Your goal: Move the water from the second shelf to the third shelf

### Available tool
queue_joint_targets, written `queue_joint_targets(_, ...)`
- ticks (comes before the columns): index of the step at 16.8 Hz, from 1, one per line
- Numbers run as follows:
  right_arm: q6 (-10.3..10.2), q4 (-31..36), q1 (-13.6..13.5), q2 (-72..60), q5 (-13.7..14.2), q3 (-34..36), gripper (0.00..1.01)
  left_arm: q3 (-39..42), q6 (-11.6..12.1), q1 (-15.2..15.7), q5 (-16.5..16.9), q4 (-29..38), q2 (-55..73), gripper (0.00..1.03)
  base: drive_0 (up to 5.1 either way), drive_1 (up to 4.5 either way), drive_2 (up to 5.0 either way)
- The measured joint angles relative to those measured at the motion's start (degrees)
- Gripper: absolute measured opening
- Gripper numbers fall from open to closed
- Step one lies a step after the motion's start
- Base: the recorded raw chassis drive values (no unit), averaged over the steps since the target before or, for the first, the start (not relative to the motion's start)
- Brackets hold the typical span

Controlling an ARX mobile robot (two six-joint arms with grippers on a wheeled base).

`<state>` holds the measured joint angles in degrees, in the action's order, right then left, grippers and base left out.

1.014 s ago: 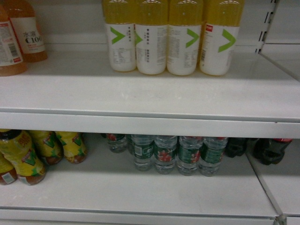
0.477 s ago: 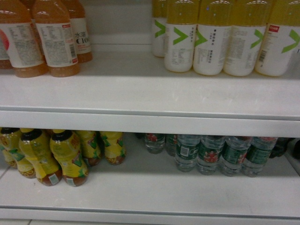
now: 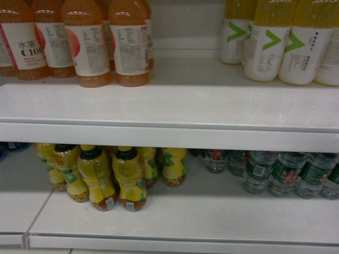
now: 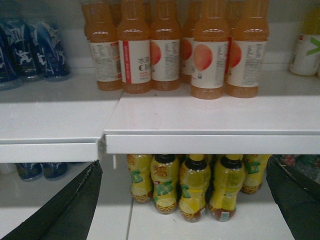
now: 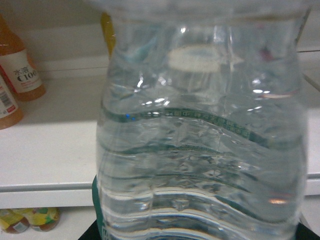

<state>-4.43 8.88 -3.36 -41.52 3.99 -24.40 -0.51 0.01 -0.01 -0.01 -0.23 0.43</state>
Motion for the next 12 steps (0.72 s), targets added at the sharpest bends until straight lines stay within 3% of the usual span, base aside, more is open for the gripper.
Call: queue_joint_targets(12,0.0,0.0,0.0,0.0,-0.1,0.0,0.41,0.0,0.0,0.0,0.0,0.1,0.0,0.98,-4.5,2.2,2.2)
